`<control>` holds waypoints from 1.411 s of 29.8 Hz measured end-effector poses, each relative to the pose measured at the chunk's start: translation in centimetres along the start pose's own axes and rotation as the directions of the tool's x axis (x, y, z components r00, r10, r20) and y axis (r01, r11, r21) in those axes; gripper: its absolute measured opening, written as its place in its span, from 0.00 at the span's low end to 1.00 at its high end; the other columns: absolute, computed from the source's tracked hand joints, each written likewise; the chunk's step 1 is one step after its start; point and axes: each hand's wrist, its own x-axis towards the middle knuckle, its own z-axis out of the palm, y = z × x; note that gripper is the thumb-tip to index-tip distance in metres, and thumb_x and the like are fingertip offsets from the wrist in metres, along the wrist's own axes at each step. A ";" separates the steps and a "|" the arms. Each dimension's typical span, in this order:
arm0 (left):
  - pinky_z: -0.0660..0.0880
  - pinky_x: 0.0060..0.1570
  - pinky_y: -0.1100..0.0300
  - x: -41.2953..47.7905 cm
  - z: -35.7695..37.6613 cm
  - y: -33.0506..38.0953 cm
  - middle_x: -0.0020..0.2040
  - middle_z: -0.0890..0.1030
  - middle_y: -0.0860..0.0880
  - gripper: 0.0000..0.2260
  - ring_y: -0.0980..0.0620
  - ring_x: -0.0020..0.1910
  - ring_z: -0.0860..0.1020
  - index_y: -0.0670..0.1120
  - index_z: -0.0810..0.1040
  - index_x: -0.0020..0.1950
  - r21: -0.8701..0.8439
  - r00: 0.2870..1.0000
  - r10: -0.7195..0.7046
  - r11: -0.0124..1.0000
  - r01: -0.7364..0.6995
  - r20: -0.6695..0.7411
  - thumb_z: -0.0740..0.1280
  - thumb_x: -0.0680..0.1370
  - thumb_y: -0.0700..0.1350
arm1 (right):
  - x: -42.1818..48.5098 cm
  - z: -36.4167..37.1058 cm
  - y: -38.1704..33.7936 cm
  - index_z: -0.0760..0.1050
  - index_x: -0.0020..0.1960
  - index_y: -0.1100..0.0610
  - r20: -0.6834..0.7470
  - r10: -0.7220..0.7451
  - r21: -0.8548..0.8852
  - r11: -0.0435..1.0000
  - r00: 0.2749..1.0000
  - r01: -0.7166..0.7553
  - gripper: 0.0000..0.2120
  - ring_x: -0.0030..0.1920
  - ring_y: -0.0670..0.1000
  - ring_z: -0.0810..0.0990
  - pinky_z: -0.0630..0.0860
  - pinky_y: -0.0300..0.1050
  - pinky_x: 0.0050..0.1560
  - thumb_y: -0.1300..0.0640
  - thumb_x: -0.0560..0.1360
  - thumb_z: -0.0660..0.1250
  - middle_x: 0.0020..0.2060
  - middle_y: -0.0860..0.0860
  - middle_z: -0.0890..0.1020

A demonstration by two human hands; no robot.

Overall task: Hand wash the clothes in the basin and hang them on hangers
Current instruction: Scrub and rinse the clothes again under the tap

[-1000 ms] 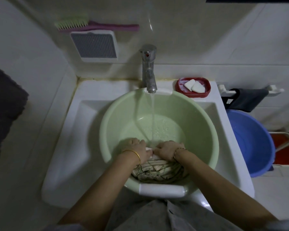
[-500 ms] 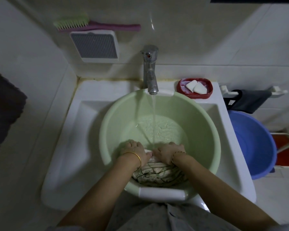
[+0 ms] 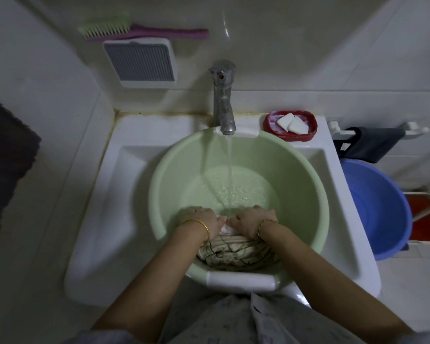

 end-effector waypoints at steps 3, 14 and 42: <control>0.62 0.68 0.53 0.0 0.0 -0.1 0.71 0.66 0.39 0.27 0.42 0.70 0.65 0.42 0.67 0.70 -0.019 1.000 0.003 1.000 -0.003 0.006 0.50 0.81 0.60 | 0.2 0.2 0.1 0.74 0.64 0.53 -0.016 0.000 0.016 1.000 1.000 0.001 0.25 0.67 0.56 0.67 0.59 0.56 0.66 0.40 0.80 0.47 0.65 0.55 0.74; 0.64 0.66 0.55 0.1 -0.1 0.2 0.71 0.67 0.38 0.25 0.42 0.70 0.66 0.41 0.67 0.70 -0.090 1.000 0.010 0.996 -0.008 0.017 0.53 0.81 0.57 | 0.5 0.4 0.3 0.74 0.63 0.52 -0.025 0.003 0.014 1.000 1.000 -0.003 0.25 0.67 0.56 0.66 0.59 0.56 0.66 0.39 0.80 0.48 0.65 0.54 0.74; 0.65 0.64 0.54 0.0 -0.3 0.3 0.69 0.68 0.38 0.24 0.41 0.68 0.67 0.40 0.68 0.69 -0.107 1.000 0.019 0.994 -0.018 0.011 0.54 0.81 0.56 | 1.1 0.8 0.5 0.75 0.63 0.53 -0.037 0.015 0.047 0.999 0.999 -0.014 0.26 0.67 0.55 0.66 0.58 0.57 0.66 0.39 0.79 0.48 0.65 0.54 0.73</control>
